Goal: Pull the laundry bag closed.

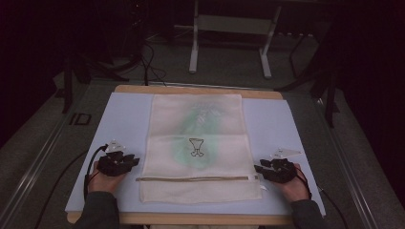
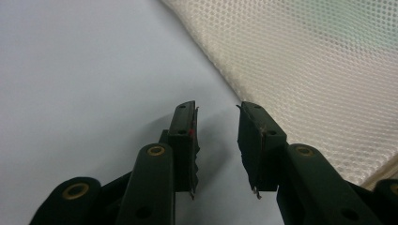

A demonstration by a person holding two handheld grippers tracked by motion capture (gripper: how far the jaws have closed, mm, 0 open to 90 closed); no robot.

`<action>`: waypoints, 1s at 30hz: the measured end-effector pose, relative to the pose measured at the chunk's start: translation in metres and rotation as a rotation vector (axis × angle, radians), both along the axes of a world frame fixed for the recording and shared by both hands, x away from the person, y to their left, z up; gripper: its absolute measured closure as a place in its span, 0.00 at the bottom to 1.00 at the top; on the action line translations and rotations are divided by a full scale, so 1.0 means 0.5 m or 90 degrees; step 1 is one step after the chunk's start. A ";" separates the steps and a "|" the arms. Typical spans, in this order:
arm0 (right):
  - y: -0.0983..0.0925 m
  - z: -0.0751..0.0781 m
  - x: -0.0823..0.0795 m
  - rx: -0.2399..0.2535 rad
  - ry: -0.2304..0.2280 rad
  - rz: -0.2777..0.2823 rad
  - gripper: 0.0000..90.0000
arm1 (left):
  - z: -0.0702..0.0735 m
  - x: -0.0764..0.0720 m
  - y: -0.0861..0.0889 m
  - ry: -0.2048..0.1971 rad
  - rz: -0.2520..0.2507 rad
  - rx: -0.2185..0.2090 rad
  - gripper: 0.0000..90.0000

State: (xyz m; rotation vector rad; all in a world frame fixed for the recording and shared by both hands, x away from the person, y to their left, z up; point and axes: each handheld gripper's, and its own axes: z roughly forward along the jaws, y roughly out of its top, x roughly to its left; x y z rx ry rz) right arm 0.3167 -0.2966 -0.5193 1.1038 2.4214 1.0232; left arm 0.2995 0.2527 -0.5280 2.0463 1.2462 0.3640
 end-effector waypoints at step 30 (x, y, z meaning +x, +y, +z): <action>0.075 0.027 -0.021 -0.017 -0.001 0.099 0.67 | 0.004 -0.001 0.001 0.012 -0.045 -0.017 0.77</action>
